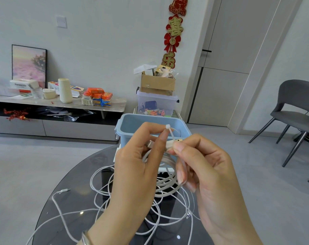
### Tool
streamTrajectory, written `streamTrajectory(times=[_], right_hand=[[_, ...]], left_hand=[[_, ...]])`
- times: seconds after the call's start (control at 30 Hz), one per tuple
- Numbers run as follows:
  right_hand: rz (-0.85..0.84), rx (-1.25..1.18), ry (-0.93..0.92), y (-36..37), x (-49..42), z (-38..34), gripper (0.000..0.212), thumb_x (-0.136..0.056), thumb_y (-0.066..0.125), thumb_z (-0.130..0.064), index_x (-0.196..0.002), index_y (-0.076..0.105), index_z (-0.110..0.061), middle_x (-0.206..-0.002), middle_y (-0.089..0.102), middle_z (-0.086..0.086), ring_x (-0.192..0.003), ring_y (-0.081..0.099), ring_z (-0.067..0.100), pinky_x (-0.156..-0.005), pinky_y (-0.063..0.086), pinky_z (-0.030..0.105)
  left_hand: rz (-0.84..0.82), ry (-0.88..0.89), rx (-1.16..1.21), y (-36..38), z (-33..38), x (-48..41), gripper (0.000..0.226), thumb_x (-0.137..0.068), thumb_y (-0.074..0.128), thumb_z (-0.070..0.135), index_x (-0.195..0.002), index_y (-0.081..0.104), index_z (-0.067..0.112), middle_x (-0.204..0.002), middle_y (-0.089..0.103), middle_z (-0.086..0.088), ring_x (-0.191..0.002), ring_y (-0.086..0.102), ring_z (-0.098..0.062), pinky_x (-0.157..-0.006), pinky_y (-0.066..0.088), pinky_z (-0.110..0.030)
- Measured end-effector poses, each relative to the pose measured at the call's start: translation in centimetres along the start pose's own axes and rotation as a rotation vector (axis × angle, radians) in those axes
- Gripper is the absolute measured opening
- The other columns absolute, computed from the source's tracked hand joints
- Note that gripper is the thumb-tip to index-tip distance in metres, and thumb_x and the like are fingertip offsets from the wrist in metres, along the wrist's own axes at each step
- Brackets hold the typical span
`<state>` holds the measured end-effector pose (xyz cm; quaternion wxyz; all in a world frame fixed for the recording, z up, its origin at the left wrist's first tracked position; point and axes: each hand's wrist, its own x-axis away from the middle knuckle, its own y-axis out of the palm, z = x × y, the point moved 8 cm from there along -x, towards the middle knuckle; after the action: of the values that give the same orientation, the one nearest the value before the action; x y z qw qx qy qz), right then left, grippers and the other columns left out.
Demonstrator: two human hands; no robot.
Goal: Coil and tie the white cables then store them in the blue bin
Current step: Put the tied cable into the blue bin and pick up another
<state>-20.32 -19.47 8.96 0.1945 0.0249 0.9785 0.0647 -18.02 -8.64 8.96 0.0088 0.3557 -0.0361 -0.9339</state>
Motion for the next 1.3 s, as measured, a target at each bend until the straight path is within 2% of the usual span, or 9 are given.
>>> streamTrajectory(times=[0.13,0.27,0.4,0.67,0.8,0.93,1.3], right_hand=[[0.015,-0.012,0.009,-0.06,-0.07,0.07,0.029,-0.066,0.070,-0.026,-0.065,0.056,-0.001,-0.039,0.045,-0.001,-0.037,0.037,0.006,-0.037,0.028,0.013],[0.026,-0.048,0.029,-0.13,-0.11,0.11,0.027,-0.071,0.062,-0.021,-0.067,0.053,0.005,-0.038,0.043,0.001,-0.036,0.037,0.007,-0.037,0.028,0.012],[0.029,-0.055,0.048,-0.16,-0.05,0.17,0.029,-0.071,0.061,-0.021,-0.067,0.052,0.007,-0.038,0.041,0.001,-0.036,0.035,0.006,-0.037,0.028,0.012],[0.038,-0.094,0.067,-0.39,-0.05,0.34,0.026,-0.070,0.061,-0.019,-0.062,0.053,0.004,-0.038,0.039,0.002,-0.036,0.035,0.006,-0.039,0.032,0.009],[0.043,-0.094,0.062,-0.46,-0.06,0.36,0.017,-0.071,0.060,-0.020,-0.059,0.063,-0.008,-0.039,0.039,0.002,-0.037,0.034,0.006,-0.040,0.033,0.010],[0.052,-0.094,0.075,-0.63,-0.09,0.55,0.016,-0.071,0.059,-0.020,-0.059,0.062,-0.008,-0.039,0.038,0.002,-0.038,0.033,0.006,-0.040,0.033,0.010],[0.015,-0.043,0.040,-0.31,-0.27,0.56,0.015,-0.073,0.058,-0.017,-0.062,0.064,-0.009,-0.039,0.040,0.002,-0.038,0.035,0.007,-0.040,0.033,0.011]], left_hand=[[-0.008,0.005,0.002,0.15,0.09,0.04,0.012,-0.088,0.053,0.031,-0.087,0.062,0.023,-0.061,0.057,0.018,-0.050,0.050,0.002,-0.049,0.032,-0.004],[-0.012,0.016,-0.017,0.17,0.09,0.13,0.011,-0.090,0.052,0.031,-0.087,0.061,0.027,-0.064,0.060,0.017,-0.053,0.051,0.000,-0.051,0.034,-0.006],[-0.013,0.036,-0.041,0.18,0.26,0.23,0.011,-0.091,0.052,0.033,-0.088,0.061,0.027,-0.064,0.059,0.019,-0.052,0.051,0.002,-0.050,0.032,-0.004],[-0.014,0.017,-0.065,0.24,-0.30,0.22,0.010,-0.089,0.051,0.037,-0.087,0.060,0.034,-0.072,0.066,0.013,-0.059,0.058,-0.005,-0.053,0.040,-0.010],[-0.025,0.043,-0.093,0.41,-0.13,0.42,0.012,-0.089,0.050,0.037,-0.087,0.060,0.032,-0.073,0.066,0.014,-0.055,0.055,0.000,-0.051,0.034,-0.004],[-0.014,0.064,-0.122,0.41,-0.10,0.44,0.008,-0.090,0.051,0.034,-0.089,0.059,0.036,-0.074,0.065,0.013,-0.052,0.053,0.002,-0.050,0.032,-0.003],[-0.009,0.028,-0.086,0.46,-0.50,0.42,0.013,-0.091,0.053,0.033,-0.089,0.063,0.024,-0.072,0.065,0.018,-0.063,0.058,0.002,-0.056,0.036,-0.004]])
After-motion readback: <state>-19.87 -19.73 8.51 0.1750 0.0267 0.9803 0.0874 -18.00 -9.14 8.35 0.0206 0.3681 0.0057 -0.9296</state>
